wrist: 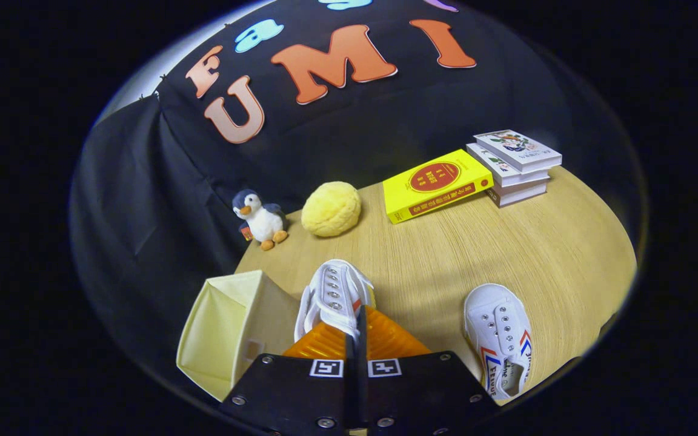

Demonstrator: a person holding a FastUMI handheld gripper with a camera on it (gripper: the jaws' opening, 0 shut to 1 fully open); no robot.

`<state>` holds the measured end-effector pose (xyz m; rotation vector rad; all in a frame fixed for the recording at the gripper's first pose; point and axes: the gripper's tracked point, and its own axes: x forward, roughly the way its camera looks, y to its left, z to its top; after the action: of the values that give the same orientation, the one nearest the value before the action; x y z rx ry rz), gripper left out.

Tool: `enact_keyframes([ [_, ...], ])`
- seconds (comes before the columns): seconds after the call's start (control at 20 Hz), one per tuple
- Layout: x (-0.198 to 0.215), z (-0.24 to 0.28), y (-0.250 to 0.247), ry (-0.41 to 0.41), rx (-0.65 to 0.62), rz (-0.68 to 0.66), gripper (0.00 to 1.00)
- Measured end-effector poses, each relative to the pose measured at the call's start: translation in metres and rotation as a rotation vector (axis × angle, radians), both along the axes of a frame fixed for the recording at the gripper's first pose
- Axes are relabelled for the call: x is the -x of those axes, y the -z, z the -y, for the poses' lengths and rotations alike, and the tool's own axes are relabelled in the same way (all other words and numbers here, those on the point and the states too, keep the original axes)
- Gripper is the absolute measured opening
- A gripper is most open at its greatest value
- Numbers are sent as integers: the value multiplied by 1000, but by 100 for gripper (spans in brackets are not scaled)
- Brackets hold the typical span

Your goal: Open the storage box then place both shoes into the box .Put the left shoe in first, then the right shoe, with the right side of both shoes facing outward in a uniform manner.

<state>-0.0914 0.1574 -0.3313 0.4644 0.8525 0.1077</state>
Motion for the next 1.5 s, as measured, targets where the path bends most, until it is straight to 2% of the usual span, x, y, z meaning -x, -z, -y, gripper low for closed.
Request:
enact_keyframes([
  [0.15,-7,-20,-33,10,-26,20,0],
  [0.3,-8,-50,-55,-14,-53,23,0],
  [0.55,1,-118,-67,-72,-80,2,0],
  [0.95,23,-201,-32,-145,-46,-126,1],
  [1.25,29,-230,1,-143,7,-214,1],
  [1.5,33,-241,35,-92,42,-319,2],
])
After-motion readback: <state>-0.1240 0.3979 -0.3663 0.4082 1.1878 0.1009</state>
